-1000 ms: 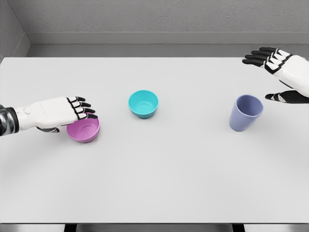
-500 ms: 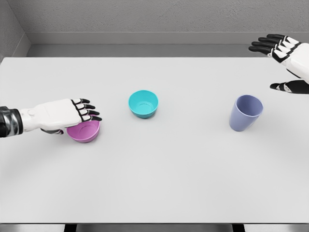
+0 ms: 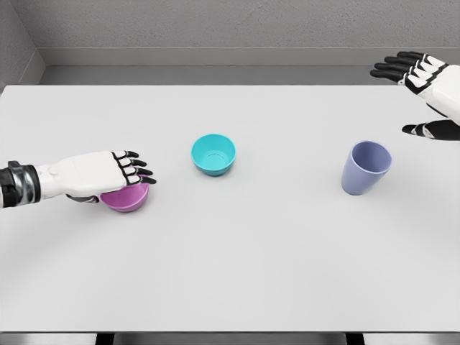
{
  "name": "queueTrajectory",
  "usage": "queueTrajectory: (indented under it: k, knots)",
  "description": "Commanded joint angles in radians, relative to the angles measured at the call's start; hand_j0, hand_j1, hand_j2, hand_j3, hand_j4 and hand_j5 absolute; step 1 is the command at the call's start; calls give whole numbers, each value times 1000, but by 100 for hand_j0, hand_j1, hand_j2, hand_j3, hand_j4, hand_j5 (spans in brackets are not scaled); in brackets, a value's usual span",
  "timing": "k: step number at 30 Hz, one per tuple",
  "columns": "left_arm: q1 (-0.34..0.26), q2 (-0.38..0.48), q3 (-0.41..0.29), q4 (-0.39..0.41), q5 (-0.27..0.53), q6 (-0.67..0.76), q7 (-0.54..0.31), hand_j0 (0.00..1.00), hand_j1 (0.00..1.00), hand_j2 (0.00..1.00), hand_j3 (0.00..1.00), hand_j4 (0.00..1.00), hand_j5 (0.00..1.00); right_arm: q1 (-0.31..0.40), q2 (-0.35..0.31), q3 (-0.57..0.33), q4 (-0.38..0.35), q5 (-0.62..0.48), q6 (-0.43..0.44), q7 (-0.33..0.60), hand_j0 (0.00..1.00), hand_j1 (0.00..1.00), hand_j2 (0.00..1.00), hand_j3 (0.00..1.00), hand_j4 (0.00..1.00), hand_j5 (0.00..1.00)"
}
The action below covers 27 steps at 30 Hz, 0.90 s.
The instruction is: Stacking bowl and cup with both arms
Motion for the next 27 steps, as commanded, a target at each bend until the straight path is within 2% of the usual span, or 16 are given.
queueTrajectory:
  k: [1, 17, 19, 20, 24, 27]
  knots:
    - [1, -6, 0, 0, 4, 1, -1, 100, 100, 100, 100, 100, 100, 2, -1, 0, 0, -7, 0, -1, 100, 100, 100, 100, 100, 100]
    - [-2, -17, -10, 4, -16, 1, -1, 100, 100, 100, 100, 100, 100, 2, -3, 0, 0, -7, 0, -1, 100, 100, 100, 100, 100, 100]
    - [-3, -17, -10, 4, -13, 1, -46, 100, 100, 100, 100, 100, 100, 2, -3, 0, 0, -7, 0, -1, 100, 100, 100, 100, 100, 100]
    - [-5, -17, -10, 4, -15, 1, -53, 98, 98, 98, 98, 98, 98, 2, -3, 0, 0, -7, 0, -1, 100, 100, 100, 100, 100, 100]
    - [-3, -17, -10, 4, -15, 1, -73, 77, 77, 77, 77, 77, 77, 2, -3, 0, 0, -7, 0, -1, 100, 100, 100, 100, 100, 100]
    - [-3, -17, -10, 4, -15, 1, -73, 72, 72, 72, 72, 72, 72, 2, -3, 0, 0, -7, 0, -1, 100, 100, 100, 100, 100, 100]
